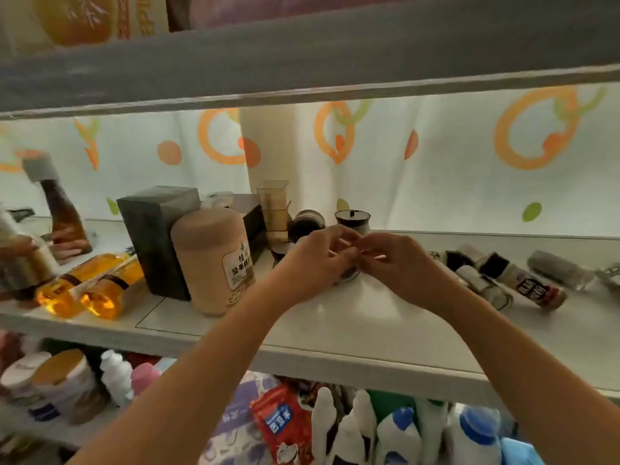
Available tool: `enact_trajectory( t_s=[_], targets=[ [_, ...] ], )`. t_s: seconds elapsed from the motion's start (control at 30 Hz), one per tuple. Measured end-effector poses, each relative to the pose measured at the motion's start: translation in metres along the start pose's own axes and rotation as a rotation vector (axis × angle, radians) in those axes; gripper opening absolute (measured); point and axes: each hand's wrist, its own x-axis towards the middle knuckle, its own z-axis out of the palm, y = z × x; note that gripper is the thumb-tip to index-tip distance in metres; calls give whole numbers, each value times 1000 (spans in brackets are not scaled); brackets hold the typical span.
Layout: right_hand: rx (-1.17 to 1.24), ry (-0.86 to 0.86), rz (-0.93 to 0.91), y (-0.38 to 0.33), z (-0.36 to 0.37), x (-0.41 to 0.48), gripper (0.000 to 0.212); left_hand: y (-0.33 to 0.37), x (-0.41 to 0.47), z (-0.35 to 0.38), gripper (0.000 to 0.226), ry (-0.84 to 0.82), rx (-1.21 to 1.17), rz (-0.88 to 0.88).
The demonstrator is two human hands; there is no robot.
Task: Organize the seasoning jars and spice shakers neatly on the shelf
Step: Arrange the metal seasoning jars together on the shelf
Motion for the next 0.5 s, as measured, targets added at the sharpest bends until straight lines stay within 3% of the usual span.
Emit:
enact_trajectory(
  t_s=[0.23,0.5],
  targets=[
    [167,35,-25,-6,10,0,12,-14,-6,-13,22,47,-60,56],
    [61,20,-64,-31,13,19,15,-17,-18,-54,15,228,-112,11]
  ],
)
